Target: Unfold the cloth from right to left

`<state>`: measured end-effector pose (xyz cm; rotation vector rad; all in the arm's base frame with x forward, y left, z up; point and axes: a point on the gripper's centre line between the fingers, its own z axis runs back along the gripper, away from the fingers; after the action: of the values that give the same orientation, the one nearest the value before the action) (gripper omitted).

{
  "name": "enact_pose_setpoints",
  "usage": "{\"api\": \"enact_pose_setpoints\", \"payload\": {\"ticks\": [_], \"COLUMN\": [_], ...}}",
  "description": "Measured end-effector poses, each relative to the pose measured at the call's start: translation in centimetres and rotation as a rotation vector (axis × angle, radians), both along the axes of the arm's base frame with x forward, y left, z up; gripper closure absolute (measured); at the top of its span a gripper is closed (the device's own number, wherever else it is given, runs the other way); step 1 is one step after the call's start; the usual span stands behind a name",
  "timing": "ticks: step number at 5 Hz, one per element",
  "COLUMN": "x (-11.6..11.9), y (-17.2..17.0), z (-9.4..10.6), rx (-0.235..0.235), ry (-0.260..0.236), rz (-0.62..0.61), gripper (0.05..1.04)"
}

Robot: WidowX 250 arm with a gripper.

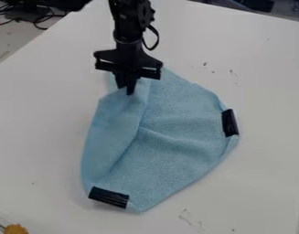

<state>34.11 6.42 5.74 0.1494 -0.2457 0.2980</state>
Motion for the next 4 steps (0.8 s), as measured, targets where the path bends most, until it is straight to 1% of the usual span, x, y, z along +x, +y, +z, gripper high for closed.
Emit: {"api": "enact_pose_setpoints", "payload": {"ticks": [1, 2, 3, 4], "x": [-1.5, -3.6, -6.3, -8.4], "y": [2.4, 5.0, 7.4, 8.5], "z": [1.0, 1.2, 0.0, -1.4], "rx": [0.011, 0.015, -0.012, -0.037], "ry": [-0.035, -0.057, -0.060, -0.043], "rz": [0.057, 0.125, 0.209, 0.249], "gripper": [1.028, 1.028, 1.028, 1.028]}}
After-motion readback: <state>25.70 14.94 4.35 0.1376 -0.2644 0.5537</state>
